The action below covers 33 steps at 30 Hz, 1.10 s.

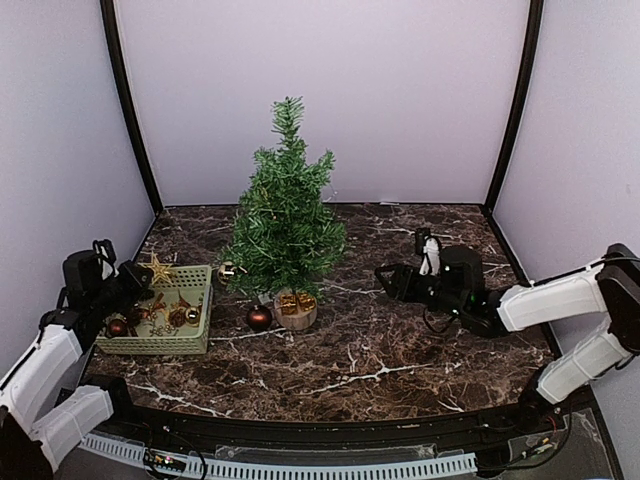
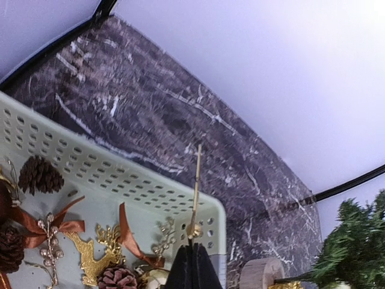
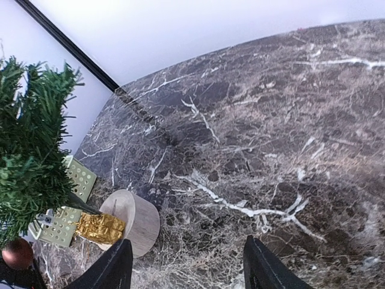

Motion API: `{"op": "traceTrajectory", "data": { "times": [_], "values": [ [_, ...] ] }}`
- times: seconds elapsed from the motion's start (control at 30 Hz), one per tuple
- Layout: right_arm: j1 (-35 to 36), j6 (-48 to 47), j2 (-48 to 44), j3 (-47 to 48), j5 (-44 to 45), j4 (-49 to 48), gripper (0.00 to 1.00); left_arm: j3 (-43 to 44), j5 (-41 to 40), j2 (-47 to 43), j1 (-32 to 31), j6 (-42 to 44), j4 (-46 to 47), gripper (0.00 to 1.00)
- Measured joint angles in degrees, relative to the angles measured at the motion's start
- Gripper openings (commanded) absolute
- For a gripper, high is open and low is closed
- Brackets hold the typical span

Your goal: Decorate the small christmas tree

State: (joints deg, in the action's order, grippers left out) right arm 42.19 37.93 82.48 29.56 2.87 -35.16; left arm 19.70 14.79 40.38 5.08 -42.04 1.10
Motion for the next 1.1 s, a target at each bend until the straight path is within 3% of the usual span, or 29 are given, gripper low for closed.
{"op": "traceTrajectory", "data": {
  "times": [0.23, 0.4, 0.53, 0.67, 0.83, 1.1],
  "values": [
    [-0.1, -6.0, -11.8, 1.4, 2.8, 8.4, 0.65, 14.8, 0.3, -10.4, 0.0, 8.3, -16.5, 0.00],
    [-0.2, -12.3, -19.6, 6.5, 1.5, 16.3, 0.68, 31.5, 5.4, -7.2, 0.0, 17.9, -27.5, 0.00],
    [-0.2, -17.2, -22.2, 14.8, -5.1, 23.9, 0.71, 42.3, 14.3, -2.8, -0.9, 26.1, -34.5, 0.00],
    [0.9, -21.4, -21.5, 24.9, -12.5, 32.8, 0.73, 48.7, 24.7, 1.5, -6.8, 32.4, -40.4, 0.00],
    [7.9, -25.7, -15.9, 39.2, -19.2, 44.4, 0.73, 51.9, 33.0, 5.2, -12.7, 36.0, -45.6, 0.00],
    [18.5, -30.2, -3.8, 54.4, -24.1, 55.6, 0.72, 56.7, 38.1, 10.5, -23.3, 38.3, -50.4, 0.00]
  ]
}}
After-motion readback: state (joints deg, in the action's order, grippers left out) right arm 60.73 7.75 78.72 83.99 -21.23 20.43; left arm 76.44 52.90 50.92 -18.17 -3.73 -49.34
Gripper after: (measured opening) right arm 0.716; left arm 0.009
